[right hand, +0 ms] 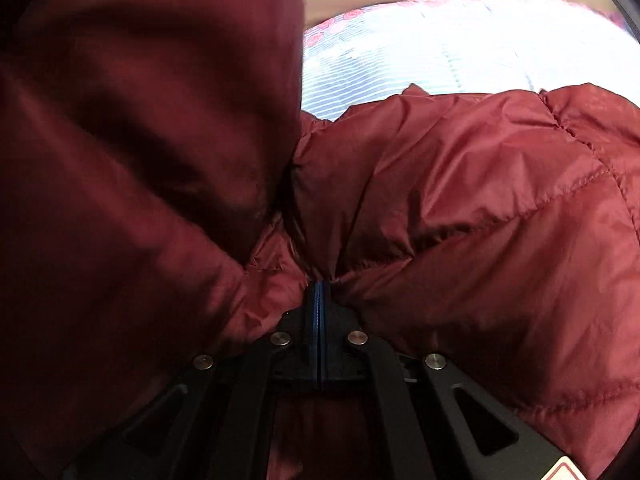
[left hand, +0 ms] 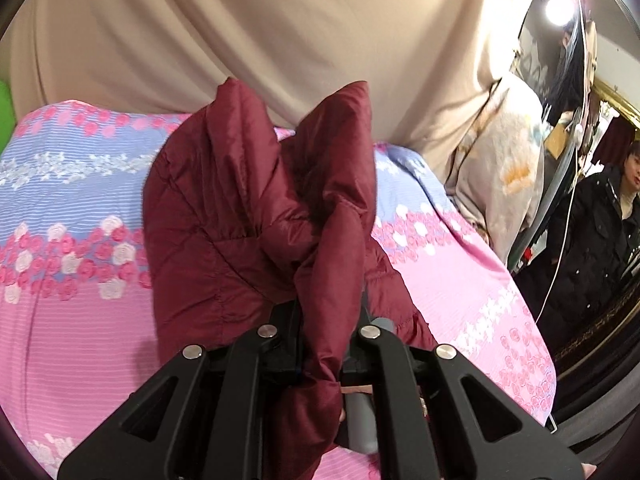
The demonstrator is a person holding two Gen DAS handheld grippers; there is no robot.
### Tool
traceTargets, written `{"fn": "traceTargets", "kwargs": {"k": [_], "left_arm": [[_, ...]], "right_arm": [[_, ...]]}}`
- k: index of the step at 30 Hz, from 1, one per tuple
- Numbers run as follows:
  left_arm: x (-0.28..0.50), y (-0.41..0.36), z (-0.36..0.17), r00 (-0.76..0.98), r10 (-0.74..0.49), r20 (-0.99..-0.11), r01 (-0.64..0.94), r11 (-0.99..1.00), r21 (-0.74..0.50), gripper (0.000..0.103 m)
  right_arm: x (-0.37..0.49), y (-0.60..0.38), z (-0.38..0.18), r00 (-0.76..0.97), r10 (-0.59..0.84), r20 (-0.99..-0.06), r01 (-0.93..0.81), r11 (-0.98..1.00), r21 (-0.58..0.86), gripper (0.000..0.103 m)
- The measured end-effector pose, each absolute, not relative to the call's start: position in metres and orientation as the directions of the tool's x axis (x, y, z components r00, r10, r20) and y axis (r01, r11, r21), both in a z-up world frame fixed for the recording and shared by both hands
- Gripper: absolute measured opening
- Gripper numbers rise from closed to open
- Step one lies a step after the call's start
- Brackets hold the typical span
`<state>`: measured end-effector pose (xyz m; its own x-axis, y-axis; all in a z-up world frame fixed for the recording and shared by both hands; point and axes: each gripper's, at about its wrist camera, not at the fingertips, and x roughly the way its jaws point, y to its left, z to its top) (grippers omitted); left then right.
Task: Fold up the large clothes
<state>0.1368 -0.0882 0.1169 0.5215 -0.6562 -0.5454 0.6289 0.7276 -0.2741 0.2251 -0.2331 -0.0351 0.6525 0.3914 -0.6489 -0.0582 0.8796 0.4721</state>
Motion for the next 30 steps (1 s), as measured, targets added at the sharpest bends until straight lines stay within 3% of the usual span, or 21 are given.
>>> {"fn": "traceTargets", "kwargs": {"k": [2,6,10,13,19,25,30], "left_arm": [[0.137,-0.096,0.114,0.518,-0.651,-0.555,0.630,0.729,-0.268,0.008],[0.138,-0.107,0.108,0.502,-0.646,-0.576,0.636,0.726,-0.260,0.008],[0.137,-0.124,0.102,0.486,-0.646,-0.589,0.647,0.719,-0.255,0.008],[0.134,-0.143,0.096,0.470,-0.645,-0.603,0.658,0.711,-0.248,0.008],[0.122,-0.195,0.076,0.438,-0.615,-0.656,0.695,0.694,-0.186,0.008],[0.123,-0.240,0.041,0.404,-0.567,-0.718,0.707,0.692,-0.148,0.008],[0.132,-0.255,0.015,0.363,-0.544,-0.757,0.701,0.694,-0.162,0.008]], "right_arm": [[0.202,-0.258,-0.019,0.680,0.410,-0.608,-0.059,0.857,0.512,0.000],[0.140,-0.330,0.015,0.769,0.284,-0.573,0.014,0.888,0.460,0.000],[0.106,-0.395,0.001,0.774,0.155,-0.614,0.173,0.880,0.441,0.007],[0.114,-0.400,-0.029,0.742,0.215,-0.635,0.171,0.855,0.489,0.005],[0.134,-0.371,-0.044,0.730,0.230,-0.644,0.110,0.890,0.443,0.003],[0.128,-0.390,-0.052,0.741,0.314,-0.594,0.102,0.821,0.561,0.000],[0.084,-0.421,-0.027,0.751,0.228,-0.620,0.187,0.827,0.530,0.004]]}}
